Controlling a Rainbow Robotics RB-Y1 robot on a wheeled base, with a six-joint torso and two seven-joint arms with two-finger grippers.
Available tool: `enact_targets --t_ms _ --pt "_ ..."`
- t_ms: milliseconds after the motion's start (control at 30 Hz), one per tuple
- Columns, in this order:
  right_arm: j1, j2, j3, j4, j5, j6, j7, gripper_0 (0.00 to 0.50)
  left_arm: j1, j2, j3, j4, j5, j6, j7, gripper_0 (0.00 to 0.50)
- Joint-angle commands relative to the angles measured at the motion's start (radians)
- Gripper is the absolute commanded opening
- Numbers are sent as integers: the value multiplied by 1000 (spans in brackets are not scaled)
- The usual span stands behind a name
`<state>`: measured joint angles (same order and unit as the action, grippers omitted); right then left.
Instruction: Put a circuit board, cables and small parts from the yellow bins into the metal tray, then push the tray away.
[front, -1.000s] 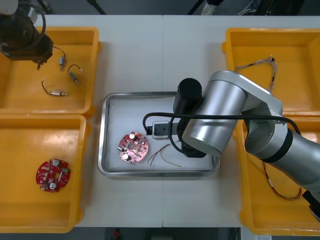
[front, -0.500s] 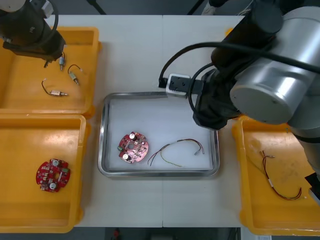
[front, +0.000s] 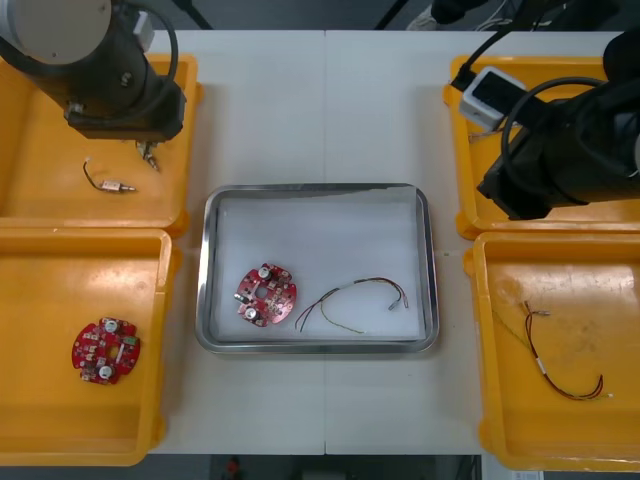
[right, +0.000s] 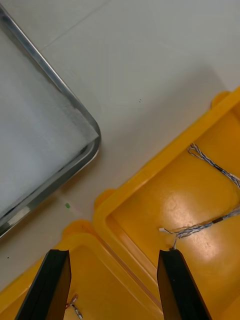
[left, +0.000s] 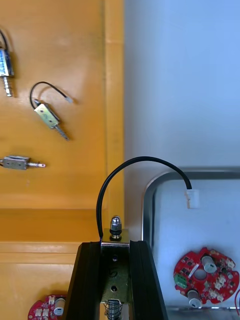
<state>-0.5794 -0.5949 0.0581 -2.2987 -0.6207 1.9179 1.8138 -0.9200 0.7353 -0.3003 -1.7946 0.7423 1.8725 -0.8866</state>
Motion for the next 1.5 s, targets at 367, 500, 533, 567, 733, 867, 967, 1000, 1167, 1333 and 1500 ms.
enact_targets --t_ms 367,500,533,567,733,867,967,1000,1167,1333,1500 --pt "-11 -42 -247 142 38 2 -70 500 79 -79 -169 -112 28 -88 172 0" --pt "-73 -31 -247 258 85 2 -85 500 93 -89 -230 -94 -1 -142 175 0" --pt "-89 -26 -247 294 102 2 -91 500 93 -94 -249 -83 -9 -157 175 0" --pt "-99 -23 -247 314 113 2 -94 500 93 -97 -258 -75 -17 -167 176 0" --pt "-175 7 -247 482 222 2 -114 500 93 -114 -324 -8 -49 -260 176 0" --pt "-238 18 -245 608 280 2 -131 500 93 -122 -373 37 -64 -311 178 0" --pt "-290 35 -251 708 315 2 -174 500 93 -125 -413 49 -90 -329 183 0" --pt "-312 40 -254 743 323 2 -200 500 93 -125 -422 52 -92 -334 184 0" --pt "-381 50 -256 875 348 2 -294 500 93 -132 -444 61 -100 -342 193 0" --pt "-439 66 -282 1024 352 -72 -410 500 95 -132 -451 95 -104 -389 193 0" --pt "-488 67 -282 1151 363 -180 -473 500 95 -139 -454 98 -112 -392 195 0"
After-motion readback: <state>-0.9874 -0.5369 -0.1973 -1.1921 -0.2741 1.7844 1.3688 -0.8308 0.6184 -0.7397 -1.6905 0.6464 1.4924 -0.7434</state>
